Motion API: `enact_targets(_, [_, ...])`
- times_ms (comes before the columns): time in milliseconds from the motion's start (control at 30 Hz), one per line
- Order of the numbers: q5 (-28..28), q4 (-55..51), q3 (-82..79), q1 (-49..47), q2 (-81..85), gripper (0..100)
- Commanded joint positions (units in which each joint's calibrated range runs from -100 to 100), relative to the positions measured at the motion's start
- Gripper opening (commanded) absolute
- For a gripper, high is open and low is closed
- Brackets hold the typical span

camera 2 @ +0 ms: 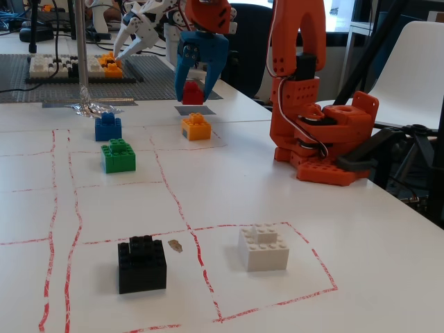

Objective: Grab the block and put it in the grey marker

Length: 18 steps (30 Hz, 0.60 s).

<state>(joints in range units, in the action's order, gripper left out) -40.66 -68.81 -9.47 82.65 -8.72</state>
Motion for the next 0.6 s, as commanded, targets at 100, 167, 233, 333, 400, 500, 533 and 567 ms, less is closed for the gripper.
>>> enact_targets(100, [-0.9, 1.2, 6.5, 2.2, 0.9, 0])
enact_targets(167, [-0.9, 2.0, 6.5, 2.4, 0.1, 0])
enact_targets(233, [-1.0, 3.0, 6.5, 2.4, -0.5, 0])
enact_targets(333, [-1.2, 4.4, 6.3, 2.7, -1.3, 0])
enact_targets(400, [-1.6, 5.5, 6.3, 3.0, -2.1, 0])
enact_targets(500, [-1.9, 7.5, 6.3, 3.4, -3.0, 0])
enact_targets(533, [-2.1, 7.8, 6.4, 3.7, -3.3, 0])
enact_targets(567, [-2.5, 8.2, 6.4, 3.8, -3.6, 0])
